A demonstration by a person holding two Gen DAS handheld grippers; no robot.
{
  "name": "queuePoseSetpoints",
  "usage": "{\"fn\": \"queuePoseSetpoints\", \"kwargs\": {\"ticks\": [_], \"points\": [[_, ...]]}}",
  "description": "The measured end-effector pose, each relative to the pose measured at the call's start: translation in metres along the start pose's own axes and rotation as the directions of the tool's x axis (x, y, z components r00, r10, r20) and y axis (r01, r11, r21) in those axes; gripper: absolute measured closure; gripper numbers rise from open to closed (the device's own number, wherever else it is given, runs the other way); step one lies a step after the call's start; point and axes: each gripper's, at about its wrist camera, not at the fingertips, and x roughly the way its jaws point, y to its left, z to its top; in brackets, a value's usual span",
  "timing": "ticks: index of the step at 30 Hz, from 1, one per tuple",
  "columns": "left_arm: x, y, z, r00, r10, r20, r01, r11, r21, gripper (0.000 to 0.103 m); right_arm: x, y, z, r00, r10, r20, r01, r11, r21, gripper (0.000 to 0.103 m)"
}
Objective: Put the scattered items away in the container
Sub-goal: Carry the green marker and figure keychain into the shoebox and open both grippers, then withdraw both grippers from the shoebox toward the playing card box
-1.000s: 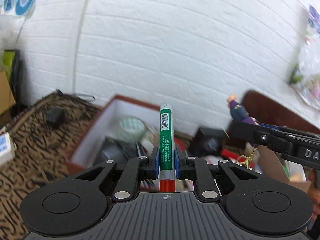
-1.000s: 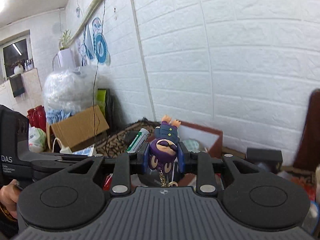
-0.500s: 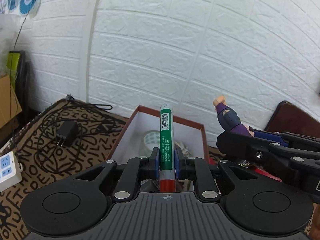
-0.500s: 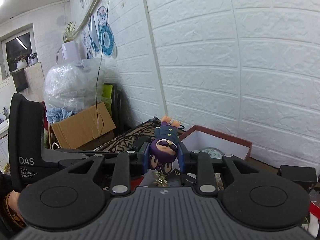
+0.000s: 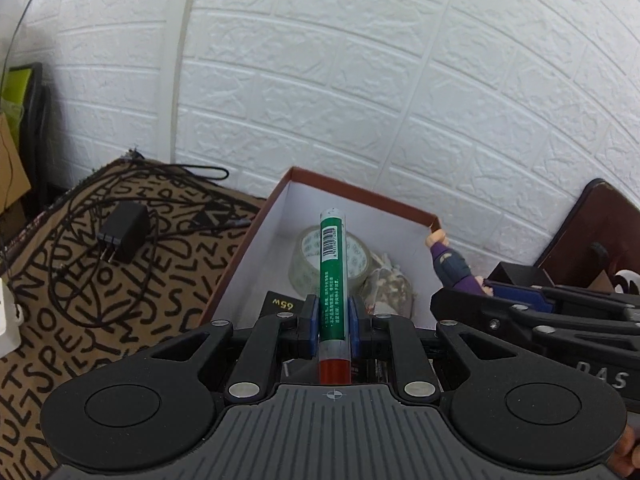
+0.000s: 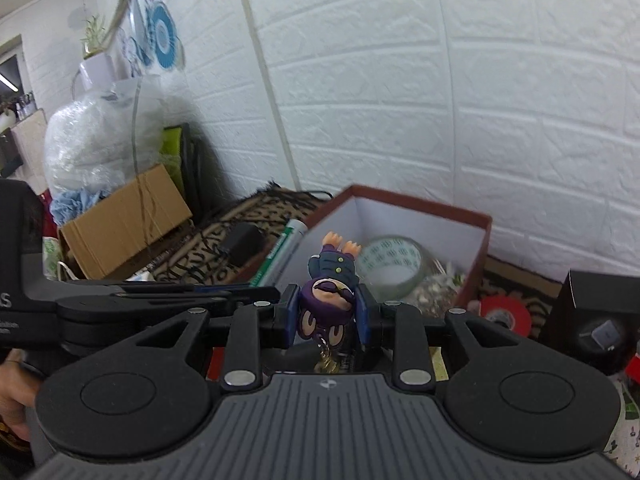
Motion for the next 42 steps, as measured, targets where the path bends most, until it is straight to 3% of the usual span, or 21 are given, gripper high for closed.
{"fn": "queuePoseSetpoints", "kwargs": {"ticks": [2, 3, 4, 5, 6, 9, 12, 17, 24, 42], "points": [[0.007, 0.0, -0.001, 1.0, -0.001, -0.014, 0.001, 1.0, 0.002, 0.087, 0.01, -0.007, -0.003, 1.0, -0.018, -0.016, 0.018, 1.0, 0.014, 0.07], [0.01, 0.0, -0.001, 1.0, -0.002, -0.019, 0.003, 1.0, 0.004, 0.068, 0.014, -0.01, -0.004, 0.999, -0.03, -0.019, 0.03, 0.999, 0.014, 0.07], [0.012, 0.0, -0.002, 1.0, 0.001, -0.017, -0.001, 1.0, 0.005, 0.066, 0.017, -0.012, -0.005, 0.999, -0.043, -0.012, 0.043, 0.999, 0.011, 0.069], [0.013, -0.001, -0.003, 1.0, 0.01, -0.009, -0.01, 1.0, 0.01, 0.051, 0.018, -0.014, -0.005, 0.999, -0.054, 0.0, 0.054, 0.999, 0.007, 0.059], [0.013, -0.001, -0.004, 1.0, 0.024, 0.002, -0.024, 1.0, 0.015, 0.033, 0.017, -0.016, -0.005, 0.998, -0.065, 0.013, 0.065, 0.998, 0.003, 0.039], [0.012, 0.003, -0.006, 0.995, 0.083, 0.047, -0.084, 0.996, 0.016, 0.007, 0.009, -0.019, -0.005, 0.994, -0.097, 0.052, 0.098, 0.995, -0.018, 0.028], [0.014, 0.006, -0.007, 0.998, 0.06, 0.036, -0.06, 0.998, -0.013, 0.002, 0.003, -0.022, -0.006, 0.992, -0.109, 0.06, 0.111, 0.994, -0.016, 0.009], [0.022, 0.003, -0.013, 0.998, 0.067, -0.013, -0.067, 0.997, -0.026, 0.0, 0.002, -0.025, -0.013, 0.991, -0.128, 0.036, 0.128, 0.992, -0.003, 0.002], [0.013, -0.006, -0.015, 0.996, 0.091, -0.007, -0.091, 0.996, -0.003, 0.0, -0.002, -0.027, -0.022, 0.992, -0.128, -0.01, 0.128, 0.991, 0.031, 0.002], [-0.05, -0.047, -0.028, 0.996, 0.068, 0.055, -0.071, 0.996, 0.048, 0.0, -0.073, -0.014, -0.033, 0.991, -0.121, 0.052, 0.118, 0.992, 0.049, 0.001]]}}
